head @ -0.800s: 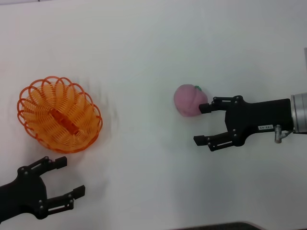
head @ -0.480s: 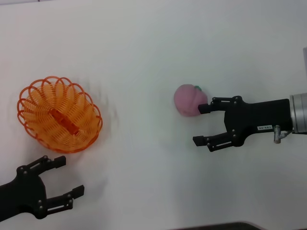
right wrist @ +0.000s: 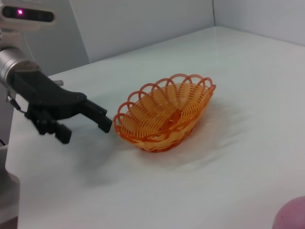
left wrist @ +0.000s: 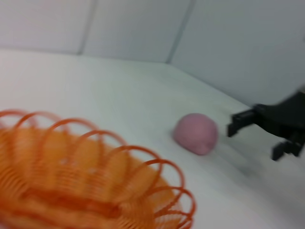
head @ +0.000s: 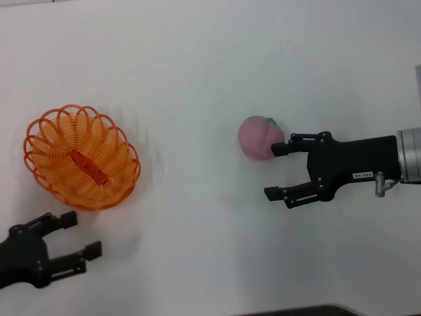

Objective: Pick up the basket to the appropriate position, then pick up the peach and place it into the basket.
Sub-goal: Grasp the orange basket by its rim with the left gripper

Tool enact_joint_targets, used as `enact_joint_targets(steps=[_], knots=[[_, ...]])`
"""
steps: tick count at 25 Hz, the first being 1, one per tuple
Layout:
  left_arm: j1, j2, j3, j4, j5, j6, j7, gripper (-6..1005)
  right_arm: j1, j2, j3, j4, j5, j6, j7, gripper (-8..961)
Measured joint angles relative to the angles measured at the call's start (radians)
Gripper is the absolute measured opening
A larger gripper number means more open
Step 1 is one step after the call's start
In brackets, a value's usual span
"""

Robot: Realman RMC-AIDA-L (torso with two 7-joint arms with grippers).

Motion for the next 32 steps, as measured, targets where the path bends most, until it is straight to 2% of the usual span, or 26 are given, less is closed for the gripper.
enact_joint_targets(steps=[5,10,19,26,28,32], knots=[[-0.024,0.017,-0.009,0.063,0.001,-0.003,-0.316,883,0.000,0.000,-0.001,-0.001,0.000,0.000,0.001,945],[-0.061,0.035,-0.013,0.077,0.002,0.003,-0.484,882,0.002,0.000,-0.001,-0.004,0.000,-0.005,0.001,946],[-0.116,0.048,0.006,0.168,0.012,-0.159,-0.610,880,0.014,0.000,-0.001,0.000,0.000,-0.006,0.002,946],[-0.230,0.049,0.034,0.283,0.161,-0.223,-0.690,878,0.027,0.000,-0.003,0.003,0.000,-0.006,0.005,946],[-0.268,0.052,0.059,0.302,0.211,-0.238,-0.716,877,0.028,0.000,-0.005,0.003,0.000,-0.006,0.005,946],[-0.335,0.063,0.173,0.337,0.294,-0.260,-0.776,876,0.030,0.000,-0.008,0.003,0.000,-0.006,0.007,946]])
